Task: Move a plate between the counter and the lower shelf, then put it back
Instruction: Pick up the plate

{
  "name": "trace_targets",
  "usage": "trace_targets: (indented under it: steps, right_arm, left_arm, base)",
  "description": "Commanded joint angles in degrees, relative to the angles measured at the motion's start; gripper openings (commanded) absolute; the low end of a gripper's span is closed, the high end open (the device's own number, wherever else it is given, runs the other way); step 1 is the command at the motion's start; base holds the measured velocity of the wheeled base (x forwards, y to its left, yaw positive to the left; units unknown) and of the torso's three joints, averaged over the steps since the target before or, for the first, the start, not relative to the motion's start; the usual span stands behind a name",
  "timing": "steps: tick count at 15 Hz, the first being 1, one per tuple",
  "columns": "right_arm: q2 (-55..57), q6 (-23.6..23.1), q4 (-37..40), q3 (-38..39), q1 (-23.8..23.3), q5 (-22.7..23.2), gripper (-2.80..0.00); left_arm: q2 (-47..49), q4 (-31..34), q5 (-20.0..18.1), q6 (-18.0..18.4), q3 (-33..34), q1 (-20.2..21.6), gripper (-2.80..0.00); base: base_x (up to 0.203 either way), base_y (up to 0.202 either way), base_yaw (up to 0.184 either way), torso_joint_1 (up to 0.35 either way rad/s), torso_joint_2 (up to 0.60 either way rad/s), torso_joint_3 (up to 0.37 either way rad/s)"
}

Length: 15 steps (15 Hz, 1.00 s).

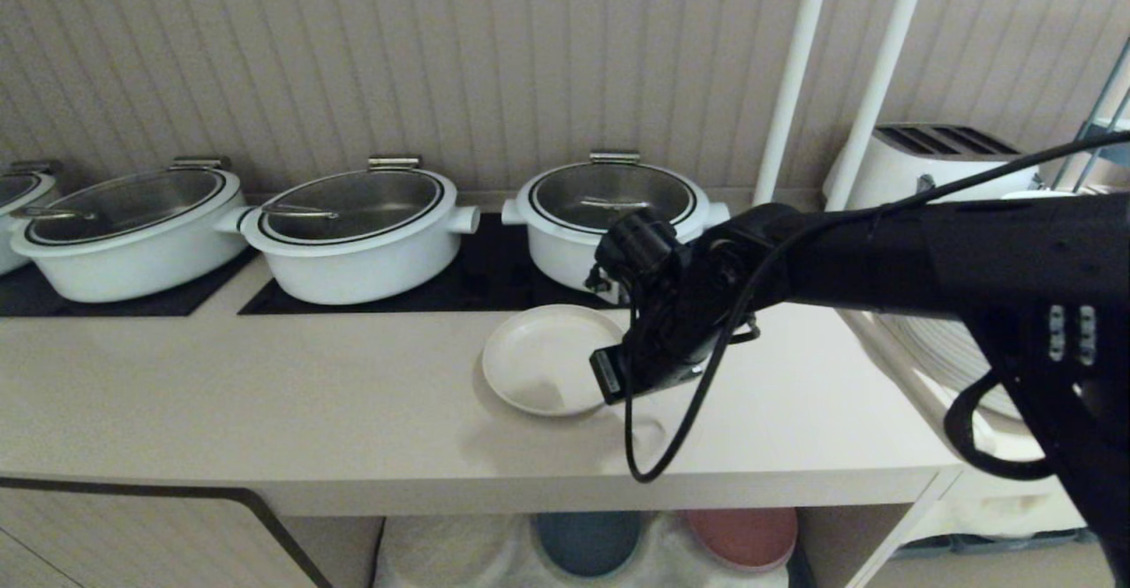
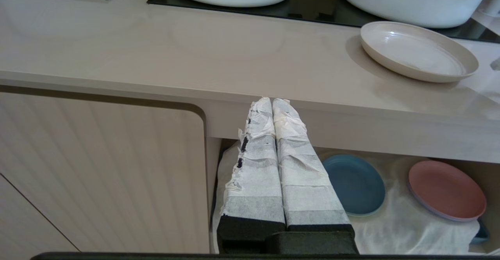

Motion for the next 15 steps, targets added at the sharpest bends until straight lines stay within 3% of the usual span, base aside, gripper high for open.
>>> trace_targets:
  steps: [1,8,10,12,15]
  right_arm:
    - [-0.33,0.67,-0.28,0.09,0.02,-0.08,0.0]
    - [-3.48,1.79,1.48,0.26,-0.24,-0.52,0.0]
    - [-3.21,2.99,1.49,0.26,-0.18,-4.09,0.0]
    - [-1.99,4.49,1.2,0.27,-0.06,-11.05,0.0]
    - [-1.69,6.14,1.35,0.51,-0.13,-11.91,0.0]
  left_arm:
    - [-0.02,0.0,0.03,-0.06,0.01,0.0,-2.8]
    - [-0.02,0.0,0.03,-0.06,0.05,0.0,-2.8]
    - [-0.02,0.0,0.03,-0.06,-0.03,0.0,-2.8]
    - [-0.02,0.0,0.03,-0.06,0.04,0.0,-2.8]
    - [-0.02,0.0,0.03,-0.06,-0.02,0.0,-2.8]
  base:
    - [0.0,0.0,0.0,0.0,0.0,0.0]
    - [0.0,0.0,0.0,0.0,0.0,0.0]
    - [0.0,0.0,0.0,0.0,0.0,0.0]
    - [0.0,0.0,0.0,0.0,0.0,0.0]
    - [0.0,0.0,0.0,0.0,0.0,0.0]
